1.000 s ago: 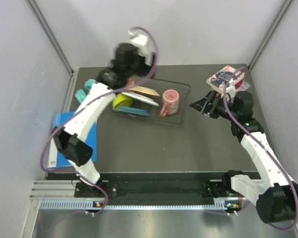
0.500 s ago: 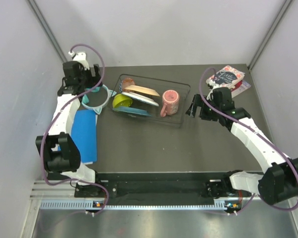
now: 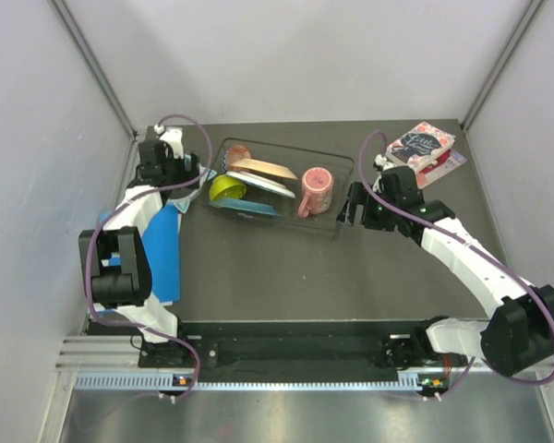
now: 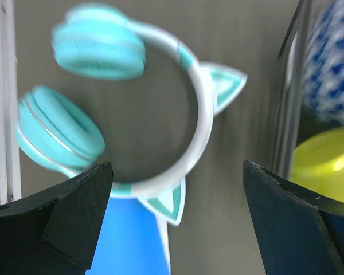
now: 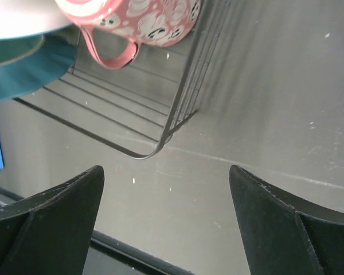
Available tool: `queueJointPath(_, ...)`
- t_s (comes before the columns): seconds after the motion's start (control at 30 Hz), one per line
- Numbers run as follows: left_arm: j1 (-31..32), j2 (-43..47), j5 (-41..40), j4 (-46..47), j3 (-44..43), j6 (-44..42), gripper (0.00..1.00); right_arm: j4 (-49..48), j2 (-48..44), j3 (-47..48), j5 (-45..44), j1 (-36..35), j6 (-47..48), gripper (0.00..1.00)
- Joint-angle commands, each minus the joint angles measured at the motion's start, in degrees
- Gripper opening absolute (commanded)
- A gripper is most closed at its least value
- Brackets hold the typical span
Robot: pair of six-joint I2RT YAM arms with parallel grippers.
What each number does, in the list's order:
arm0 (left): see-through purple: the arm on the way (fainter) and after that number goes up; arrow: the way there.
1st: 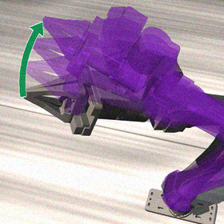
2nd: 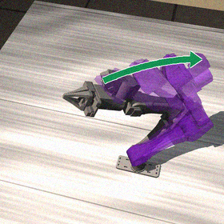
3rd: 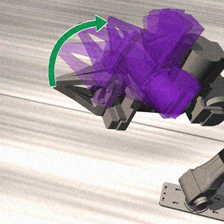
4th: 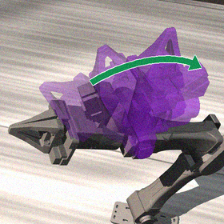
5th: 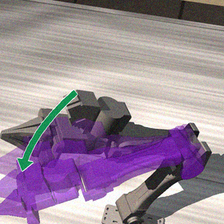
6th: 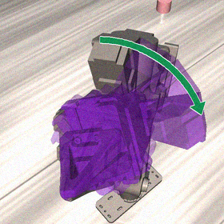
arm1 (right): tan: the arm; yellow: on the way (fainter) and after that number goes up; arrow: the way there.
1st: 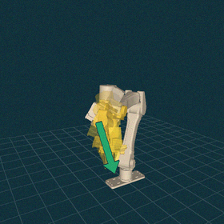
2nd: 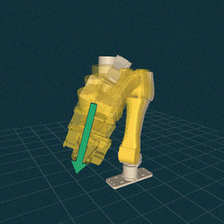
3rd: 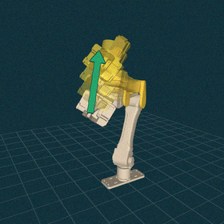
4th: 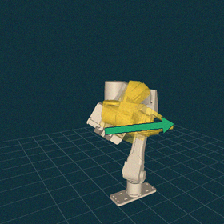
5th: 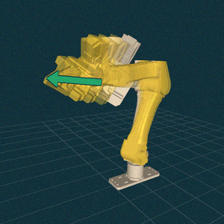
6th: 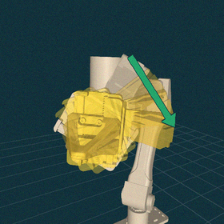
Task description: Load the mixed dishes into the dish rack
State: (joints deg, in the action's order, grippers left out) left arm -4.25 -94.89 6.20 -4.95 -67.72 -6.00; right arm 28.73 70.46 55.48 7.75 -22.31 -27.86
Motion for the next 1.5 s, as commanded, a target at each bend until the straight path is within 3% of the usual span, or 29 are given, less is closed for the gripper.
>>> queueJointPath(0.0, 1.09, 0.58, -1.98, 3.81, 4.00, -5.34, 0.99, -0.09, 0.65, 0.93, -2.55, -1.52, -0.02, 0.92)
queueJointPath(0.03, 1.09, 1.19, -1.37, 3.81, 5.05, -5.08, 0.99, 1.75, 0.39, 1.64, -7.35, -1.17, 0.60, 0.99)
queueJointPath(0.23, 2.05, 3.04, 0.83, 2.14, 7.25, -2.97, 0.99, 4.40, 0.65, 5.77, -23.81, 3.05, 7.02, 1.00)
queueJointPath(0.47, 3.81, 7.87, 1.98, -1.37, 10.50, -0.60, 0.99, 0.54, 5.91, 9.02, -26.12, 4.99, 12.47, 1.00)
queueJointPath(0.97, 3.99, 16.93, 3.21, -6.83, 21.40, 1.60, 0.99, -3.42, 22.08, 16.67, -24.18, 7.01, 12.47, 0.97)
queueJointPath(1.07, 5.73, 17.63, 3.56, -7.27, 22.28, 1.87, 0.99, -3.15, 24.19, 17.73, -25.41, 7.10, 13.09, 0.94)
queueJointPath(1.23, 6.10, 19.04, 4.00, -8.76, 22.99, 2.75, 0.99, -2.89, 26.57, 17.73, -26.38, 8.06, 13.09, 0.79)
queueJointPath(1.37, 6.71, 19.92, 3.82, -9.98, 22.64, 3.36, 0.99, -2.63, 27.45, 17.56, -26.73, 8.42, 13.09, 0.77)
queueJointPath(1.47, 6.71, 21.58, 2.77, -12.45, 21.23, 2.14, 0.99, -2.54, 28.16, 17.73, -26.91, 8.68, 12.92, 0.68)
